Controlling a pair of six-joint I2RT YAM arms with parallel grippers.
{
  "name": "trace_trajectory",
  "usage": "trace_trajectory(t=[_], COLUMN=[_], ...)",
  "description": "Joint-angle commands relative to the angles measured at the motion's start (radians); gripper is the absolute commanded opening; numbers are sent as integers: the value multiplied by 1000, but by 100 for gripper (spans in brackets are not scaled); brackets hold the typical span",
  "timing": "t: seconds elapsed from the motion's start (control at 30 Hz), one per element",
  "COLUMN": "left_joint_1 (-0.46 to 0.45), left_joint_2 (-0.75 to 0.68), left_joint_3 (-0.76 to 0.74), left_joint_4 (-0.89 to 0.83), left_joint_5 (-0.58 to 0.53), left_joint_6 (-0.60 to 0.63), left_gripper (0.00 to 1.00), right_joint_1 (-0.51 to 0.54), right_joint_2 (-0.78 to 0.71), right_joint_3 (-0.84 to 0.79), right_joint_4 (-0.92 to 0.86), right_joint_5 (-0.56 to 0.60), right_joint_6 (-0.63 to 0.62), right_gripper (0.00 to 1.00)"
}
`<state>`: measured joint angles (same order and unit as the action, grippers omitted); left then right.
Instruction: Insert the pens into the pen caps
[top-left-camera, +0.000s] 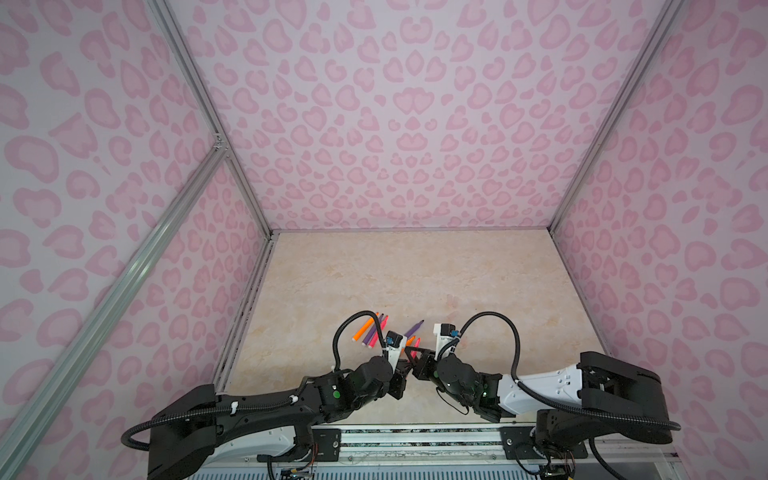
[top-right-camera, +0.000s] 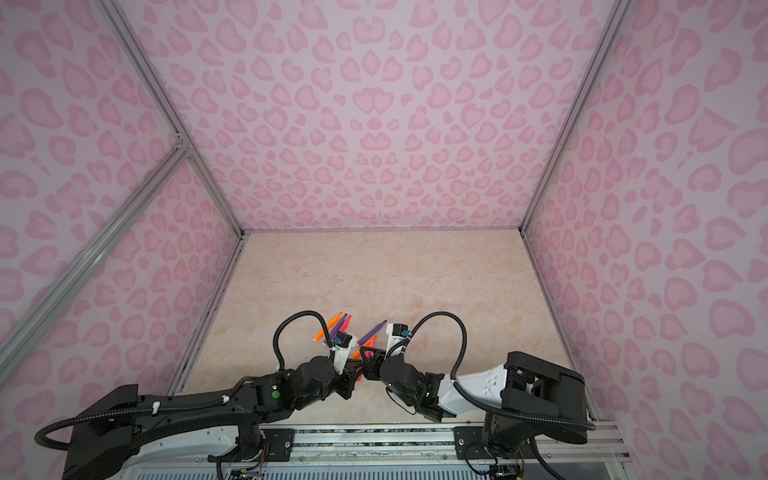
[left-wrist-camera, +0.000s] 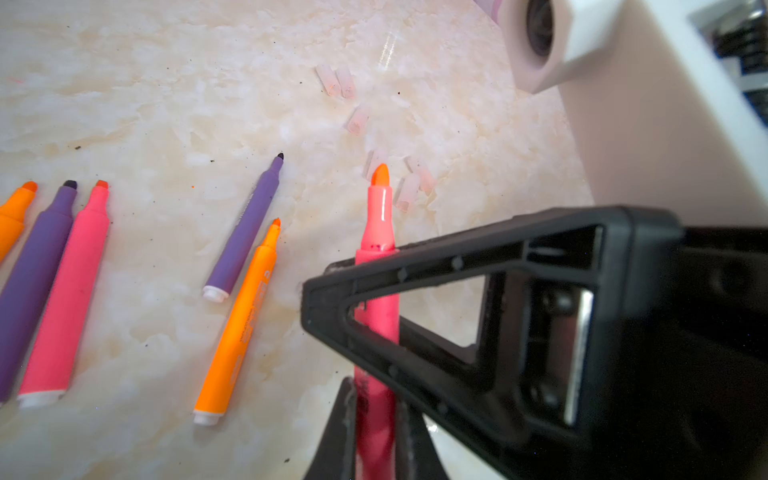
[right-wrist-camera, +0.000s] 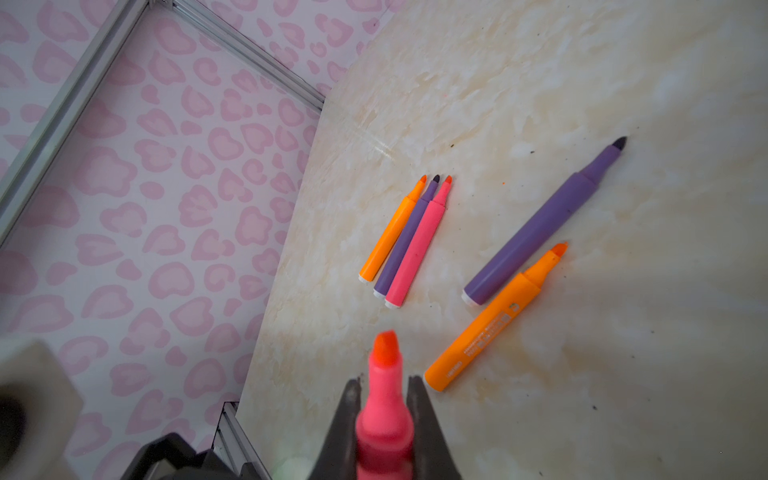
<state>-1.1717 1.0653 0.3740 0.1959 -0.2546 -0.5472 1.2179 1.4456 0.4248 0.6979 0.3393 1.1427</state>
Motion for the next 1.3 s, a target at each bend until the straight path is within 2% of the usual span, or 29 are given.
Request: trace_trajectory(t=[0.0,0.1,0.3,0.47,0.83,1.23,1.27], left_joint_1=[1,1,2,1,4,22,26], left_joint_2=[12,24,36,45,71,-4,-13], left_joint_3=[15,22,35,48,95,103,104], left_joint_4=[33,30,34,34,45,68,67], left_joint_5=[-16,-18,-13,-19,-26,51,61], left_joint_6=[2,1,6,19,75,154,159], left_gripper=[3,4,24,30,30,7,6], right_joint_1=[4,13,38,55,60,64,63], right_joint_2=[3,0,-7,-4,8,-18,-23], right_joint_3=[-9,-7,10,14,9,-6,-7], right_joint_4=[12,0,-12,-7,18,24,25], right_joint_5=[13,28,44,61,53,53,53], right_joint_6=[6,6,-1,-2,8,12,10], right_gripper=[0,0,0,0,0,0,3])
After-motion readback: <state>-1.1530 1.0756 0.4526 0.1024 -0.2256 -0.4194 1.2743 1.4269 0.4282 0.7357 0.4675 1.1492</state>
